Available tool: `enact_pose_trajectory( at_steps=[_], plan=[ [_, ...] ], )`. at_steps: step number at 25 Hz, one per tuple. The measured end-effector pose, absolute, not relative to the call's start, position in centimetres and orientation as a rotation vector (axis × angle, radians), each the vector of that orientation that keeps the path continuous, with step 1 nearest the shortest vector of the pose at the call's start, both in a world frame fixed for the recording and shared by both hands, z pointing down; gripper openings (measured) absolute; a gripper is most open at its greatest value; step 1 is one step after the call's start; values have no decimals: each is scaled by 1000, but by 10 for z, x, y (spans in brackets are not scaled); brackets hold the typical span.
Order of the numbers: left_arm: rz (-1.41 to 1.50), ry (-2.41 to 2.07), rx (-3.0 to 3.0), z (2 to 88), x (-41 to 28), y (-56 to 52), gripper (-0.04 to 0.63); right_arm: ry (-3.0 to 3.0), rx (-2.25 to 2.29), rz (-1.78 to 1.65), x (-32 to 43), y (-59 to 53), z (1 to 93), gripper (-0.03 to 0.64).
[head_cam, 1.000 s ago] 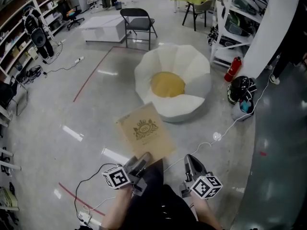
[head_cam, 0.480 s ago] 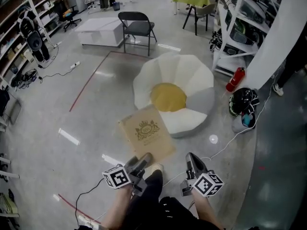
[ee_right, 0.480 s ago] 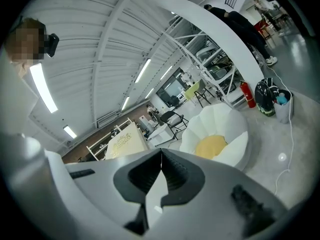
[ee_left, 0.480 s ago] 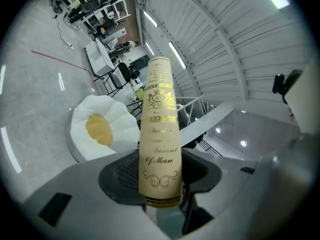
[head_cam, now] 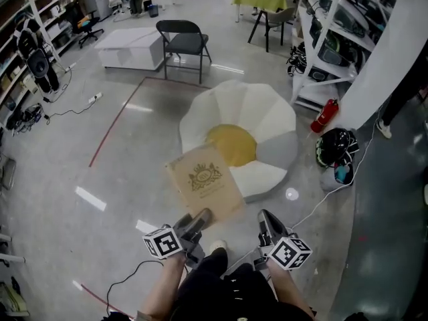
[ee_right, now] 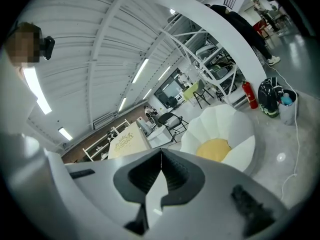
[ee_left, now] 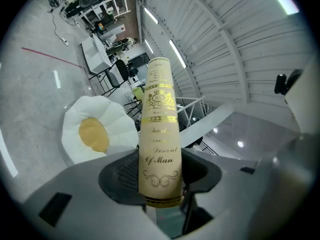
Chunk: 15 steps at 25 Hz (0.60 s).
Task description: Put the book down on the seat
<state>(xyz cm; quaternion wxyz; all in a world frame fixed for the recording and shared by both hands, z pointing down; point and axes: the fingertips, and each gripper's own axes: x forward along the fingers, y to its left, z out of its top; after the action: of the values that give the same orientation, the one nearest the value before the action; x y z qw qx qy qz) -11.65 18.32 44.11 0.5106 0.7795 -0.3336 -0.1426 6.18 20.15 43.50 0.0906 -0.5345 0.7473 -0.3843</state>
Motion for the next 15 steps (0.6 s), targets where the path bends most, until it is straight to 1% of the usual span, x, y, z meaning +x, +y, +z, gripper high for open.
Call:
enact_pose_trajectory(
  at_steps=[11, 15],
  plan=[
    [-328, -784, 1889, 447, -114, 155, 224, 2157, -1623, -1131, 77, 177, 441, 11],
    [-331, -800, 1868, 454, -120, 149, 222, 2164, -1607, -1144, 71, 165, 444, 11]
  ],
)
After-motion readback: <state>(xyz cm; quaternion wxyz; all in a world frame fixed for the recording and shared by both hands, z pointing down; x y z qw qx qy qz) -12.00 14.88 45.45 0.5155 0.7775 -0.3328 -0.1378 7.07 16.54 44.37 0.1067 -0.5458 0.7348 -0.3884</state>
